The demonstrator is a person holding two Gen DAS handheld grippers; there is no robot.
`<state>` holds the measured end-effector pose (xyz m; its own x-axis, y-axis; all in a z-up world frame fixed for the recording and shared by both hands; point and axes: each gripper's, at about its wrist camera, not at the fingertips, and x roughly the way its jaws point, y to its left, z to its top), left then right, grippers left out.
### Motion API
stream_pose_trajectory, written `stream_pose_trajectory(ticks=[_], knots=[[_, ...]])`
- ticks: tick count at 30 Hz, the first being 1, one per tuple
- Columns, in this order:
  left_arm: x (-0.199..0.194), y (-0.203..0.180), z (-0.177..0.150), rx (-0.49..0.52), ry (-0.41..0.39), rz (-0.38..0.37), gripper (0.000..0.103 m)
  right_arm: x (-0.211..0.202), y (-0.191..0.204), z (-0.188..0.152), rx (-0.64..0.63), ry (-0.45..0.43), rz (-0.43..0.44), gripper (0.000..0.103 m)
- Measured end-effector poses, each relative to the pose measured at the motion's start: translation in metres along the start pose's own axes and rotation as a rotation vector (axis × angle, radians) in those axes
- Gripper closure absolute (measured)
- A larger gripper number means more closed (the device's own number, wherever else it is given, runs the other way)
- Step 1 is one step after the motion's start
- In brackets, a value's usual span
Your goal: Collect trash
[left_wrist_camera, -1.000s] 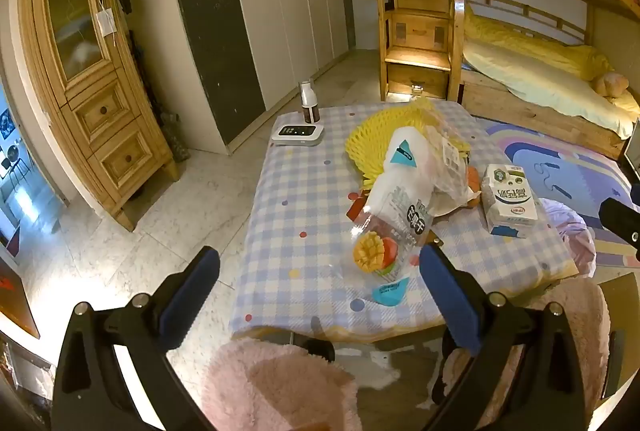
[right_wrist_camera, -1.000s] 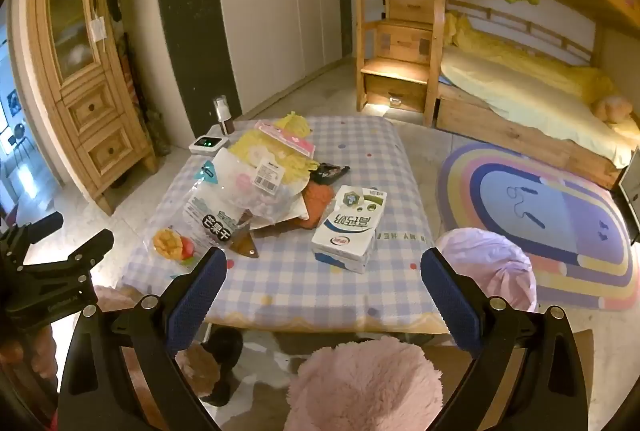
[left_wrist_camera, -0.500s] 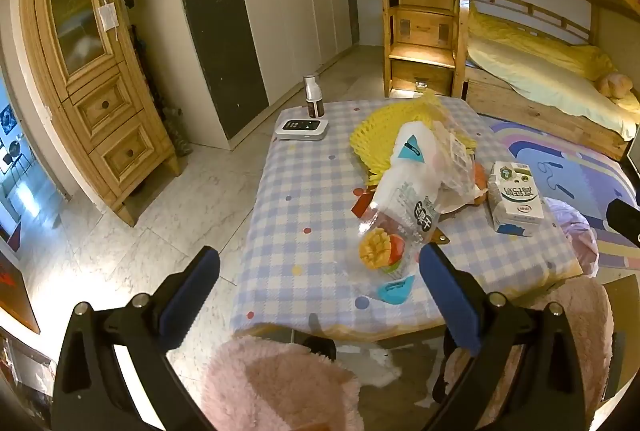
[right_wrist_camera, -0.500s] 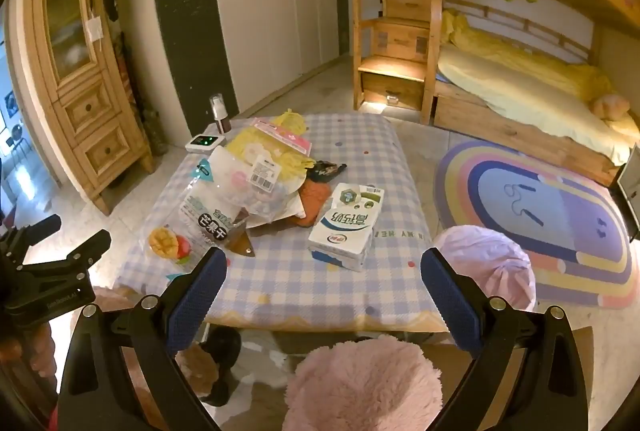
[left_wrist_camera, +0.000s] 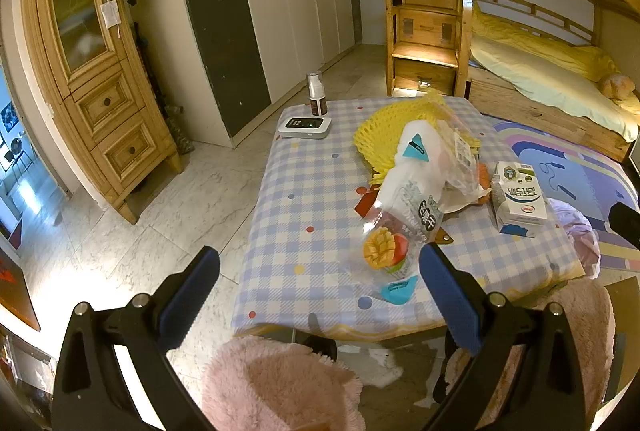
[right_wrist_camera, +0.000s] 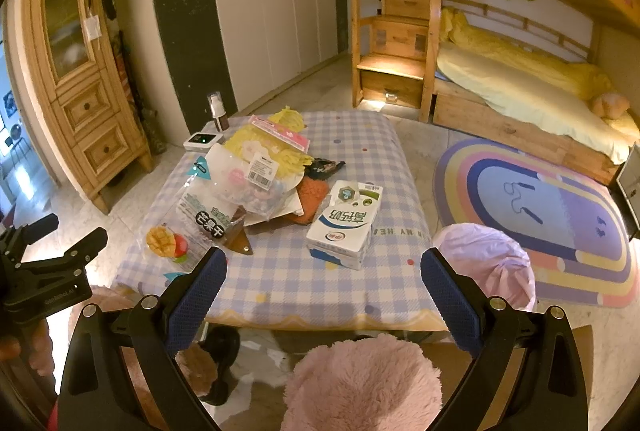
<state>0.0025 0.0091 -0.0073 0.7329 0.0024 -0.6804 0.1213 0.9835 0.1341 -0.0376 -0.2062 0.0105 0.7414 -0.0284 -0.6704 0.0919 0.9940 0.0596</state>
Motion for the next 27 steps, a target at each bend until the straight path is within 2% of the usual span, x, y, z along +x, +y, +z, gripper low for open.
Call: stream_pose_trajectory(ticks=[27], knots=[[0.0035,0.0052,0.0011,-0.008,0.006,0.008,0.006,0.0015,-0.0031,-0.0001,0.005,0.007,0.004,0.007]])
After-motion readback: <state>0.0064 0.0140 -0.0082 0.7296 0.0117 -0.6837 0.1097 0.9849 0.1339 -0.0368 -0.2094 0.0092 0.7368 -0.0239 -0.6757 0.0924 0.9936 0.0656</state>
